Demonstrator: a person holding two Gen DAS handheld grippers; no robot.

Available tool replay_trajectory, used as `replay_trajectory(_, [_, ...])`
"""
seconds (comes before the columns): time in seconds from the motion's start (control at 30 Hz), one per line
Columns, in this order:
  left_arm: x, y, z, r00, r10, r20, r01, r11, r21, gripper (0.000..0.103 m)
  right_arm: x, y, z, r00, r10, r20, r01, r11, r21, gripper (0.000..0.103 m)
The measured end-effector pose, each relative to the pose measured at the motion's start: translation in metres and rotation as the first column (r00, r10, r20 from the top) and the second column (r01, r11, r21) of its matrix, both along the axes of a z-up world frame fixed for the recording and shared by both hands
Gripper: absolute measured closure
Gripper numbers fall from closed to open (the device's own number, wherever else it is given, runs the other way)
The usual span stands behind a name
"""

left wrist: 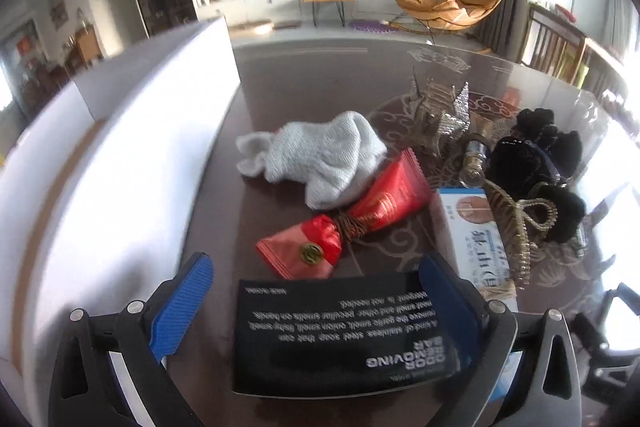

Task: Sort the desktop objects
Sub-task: 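Grasp the black ODOR REMOVING BAR box with the left gripper, then lift the black box with the left gripper and reposition it between the fingers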

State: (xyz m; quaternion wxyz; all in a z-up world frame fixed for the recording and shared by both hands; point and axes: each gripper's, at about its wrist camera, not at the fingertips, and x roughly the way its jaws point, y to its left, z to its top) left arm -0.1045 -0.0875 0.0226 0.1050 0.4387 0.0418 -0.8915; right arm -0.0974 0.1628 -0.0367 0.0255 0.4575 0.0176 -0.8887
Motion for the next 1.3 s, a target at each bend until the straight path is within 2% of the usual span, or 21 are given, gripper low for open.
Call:
replay_trajectory(0.07, [0.003,0.003,-0.004,0.998,-0.054,0.041,0.051,0.996,0.068,0.0,0.0,0.0,0.0,1.0,0.0,0.0,0.0,1.0,0.0,0.0])
replay_trajectory(0.13, [0.015,0.013,-0.002,0.992,-0.117,0.049,0.114,0.991,0.077,0.0,0.0,0.0,0.0,1.0,0.0,0.0,0.0,1.0,0.0,0.0])
replay_trajectory(0.23, [0.027,0.026,-0.001,0.967,-0.241,0.087,0.226,0.961,0.161,0.0,0.0,0.0,0.0,1.0,0.0,0.0,0.0,1.0,0.0,0.0])
replay_trajectory(0.3, [0.035,0.033,0.004,0.95,-0.295,0.105,0.275,0.947,0.168,0.0,0.0,0.0,0.0,1.0,0.0,0.0,0.0,1.0,0.0,0.0])
replay_trajectory(0.47, [0.039,0.032,0.031,0.96,-0.277,0.037,0.274,0.959,0.066,0.0,0.0,0.0,0.0,1.0,0.0,0.0,0.0,1.0,0.0,0.0])
replay_trajectory(0.57, [0.022,0.027,0.03,0.971,-0.237,0.027,0.236,0.971,0.046,0.0,0.0,0.0,0.0,1.0,0.0,0.0,0.0,1.0,0.0,0.0])
replay_trajectory(0.63, [0.016,0.031,0.018,0.977,-0.208,0.05,0.207,0.978,0.017,0.0,0.0,0.0,0.0,1.0,0.0,0.0,0.0,1.0,0.0,0.0])
replay_trajectory(0.7, [0.009,0.029,0.004,0.976,-0.191,0.106,0.19,0.982,0.025,0.0,0.0,0.0,0.0,1.0,0.0,0.0,0.0,1.0,0.0,0.0])
replay_trajectory(0.8, [0.02,0.017,-0.002,0.972,-0.193,0.132,0.178,0.977,0.118,0.0,0.001,0.0,0.0,1.0,0.0,0.0,0.0,1.0,0.0,0.0])
replay_trajectory(0.83, [0.026,0.016,-0.001,0.971,-0.19,0.143,0.172,0.977,0.124,0.0,0.0,0.0,0.0,1.0,0.0,-0.001,0.0,1.0,0.0,0.0])
replay_trajectory(1.0, [0.057,0.014,0.013,0.976,-0.192,0.1,0.184,0.98,0.082,0.0,0.0,0.0,0.0,1.0,0.0,0.0,0.0,1.0,0.0,0.0])
replay_trajectory(1.1, [0.054,0.014,0.006,0.977,-0.185,0.106,0.178,0.982,0.066,0.0,0.001,0.0,0.0,1.0,0.0,0.0,0.0,1.0,0.0,0.0])
replay_trajectory(1.2, [0.047,0.017,-0.005,0.976,-0.174,0.131,0.162,0.982,0.098,0.0,0.001,0.0,0.0,1.0,0.0,0.0,0.0,1.0,0.0,0.0])
replay_trajectory(1.3, [0.044,0.023,-0.017,0.97,-0.199,0.138,0.188,0.978,0.088,0.0,0.001,0.0,0.0,1.0,0.0,0.0,0.0,1.0,0.0,0.0])
